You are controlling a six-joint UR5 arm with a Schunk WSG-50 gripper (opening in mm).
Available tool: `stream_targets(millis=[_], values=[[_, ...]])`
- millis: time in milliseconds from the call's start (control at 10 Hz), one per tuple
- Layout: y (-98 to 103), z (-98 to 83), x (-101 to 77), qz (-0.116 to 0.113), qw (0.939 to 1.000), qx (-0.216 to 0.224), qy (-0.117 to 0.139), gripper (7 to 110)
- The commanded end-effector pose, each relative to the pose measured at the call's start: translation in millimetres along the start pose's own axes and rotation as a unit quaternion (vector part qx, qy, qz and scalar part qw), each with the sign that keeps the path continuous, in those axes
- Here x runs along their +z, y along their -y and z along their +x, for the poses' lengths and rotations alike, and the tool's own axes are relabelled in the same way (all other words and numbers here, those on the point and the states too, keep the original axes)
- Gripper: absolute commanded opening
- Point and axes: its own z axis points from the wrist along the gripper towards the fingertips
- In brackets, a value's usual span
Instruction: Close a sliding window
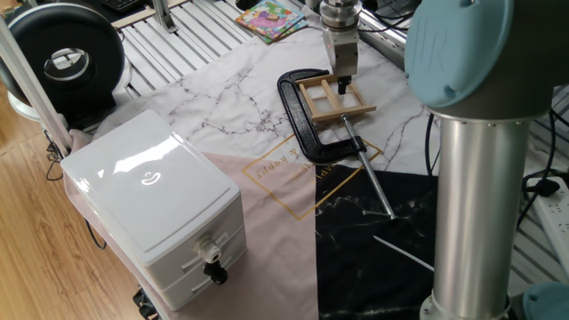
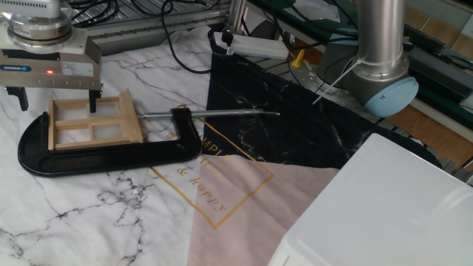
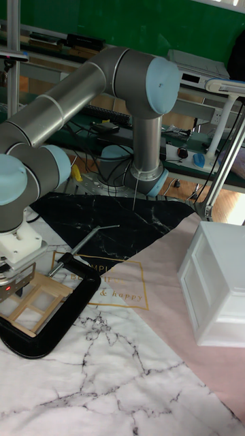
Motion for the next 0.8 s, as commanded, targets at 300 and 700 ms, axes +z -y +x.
stream_targets(millis=[300, 700], values=[[-6.6, -2.4, 0.7, -0.021, 0.9996, 0.004, 0.017, 44], [-2.1, 1.9, 0.7, -0.023, 0.9996, 0.003, 0.015, 44]])
